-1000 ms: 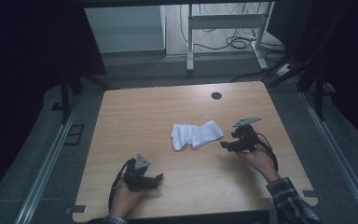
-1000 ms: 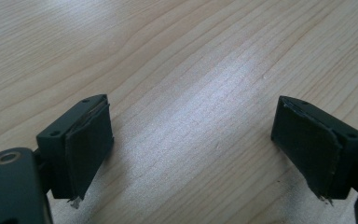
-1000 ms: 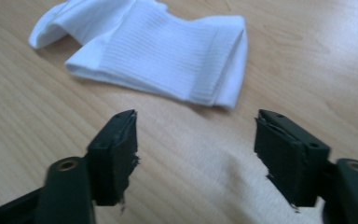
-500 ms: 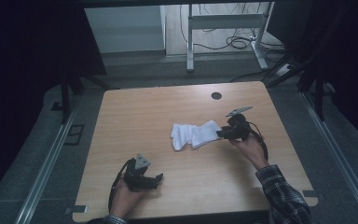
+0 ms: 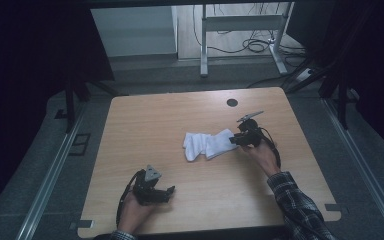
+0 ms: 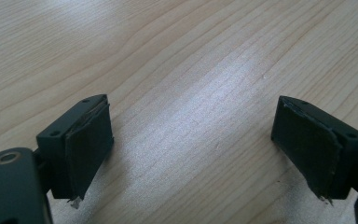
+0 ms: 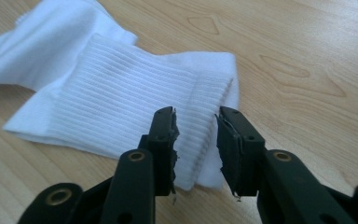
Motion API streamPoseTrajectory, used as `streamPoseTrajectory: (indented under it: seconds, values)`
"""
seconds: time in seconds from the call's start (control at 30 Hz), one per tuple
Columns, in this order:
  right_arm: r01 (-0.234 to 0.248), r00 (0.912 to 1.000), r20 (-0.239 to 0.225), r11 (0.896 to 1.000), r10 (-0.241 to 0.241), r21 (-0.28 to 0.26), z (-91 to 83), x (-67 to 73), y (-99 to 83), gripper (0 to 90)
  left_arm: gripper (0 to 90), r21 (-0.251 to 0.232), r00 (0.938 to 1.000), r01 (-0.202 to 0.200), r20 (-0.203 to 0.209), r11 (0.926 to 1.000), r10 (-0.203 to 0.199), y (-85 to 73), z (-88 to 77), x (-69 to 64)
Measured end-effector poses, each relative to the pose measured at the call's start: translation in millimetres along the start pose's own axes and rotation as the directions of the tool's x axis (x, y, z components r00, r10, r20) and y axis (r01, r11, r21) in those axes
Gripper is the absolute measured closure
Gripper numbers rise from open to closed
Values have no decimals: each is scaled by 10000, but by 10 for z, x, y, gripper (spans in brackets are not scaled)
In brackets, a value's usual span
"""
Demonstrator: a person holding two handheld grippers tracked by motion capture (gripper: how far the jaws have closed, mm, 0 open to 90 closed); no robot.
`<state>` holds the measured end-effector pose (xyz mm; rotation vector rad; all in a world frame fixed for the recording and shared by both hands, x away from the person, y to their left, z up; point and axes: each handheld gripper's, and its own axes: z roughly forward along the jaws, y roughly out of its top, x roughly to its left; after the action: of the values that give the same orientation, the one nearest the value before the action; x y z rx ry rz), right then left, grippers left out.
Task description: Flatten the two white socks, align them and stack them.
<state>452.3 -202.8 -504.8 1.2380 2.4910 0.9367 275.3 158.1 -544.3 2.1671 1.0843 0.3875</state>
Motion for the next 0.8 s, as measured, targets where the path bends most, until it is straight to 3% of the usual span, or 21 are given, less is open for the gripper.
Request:
streamPoseTrajectory:
  seconds: [0.1,0.3,0.53,0.6,0.8]
  values:
    - [155,9998,160,9998,-156,109,52,17,0,660,126,0,10000,2,2,10000,-2,0,0,0]
    - [733,9963,445,9973,-736,87,80,76,-20,790,125,-1,10000,3,2,10000,-3,0,0,0]
    - [625,9980,91,9978,-623,-207,-133,95,94,871,126,2,10000,-1,1,10000,1,0,0,0]
    - [611,9981,37,9980,-610,-191,-159,99,112,871,125,3,10000,-1,0,10000,1,0,0,0]
    - [486,9985,271,9988,-486,5,-92,77,97,711,125,3,10000,-1,1,10000,1,0,0,0]
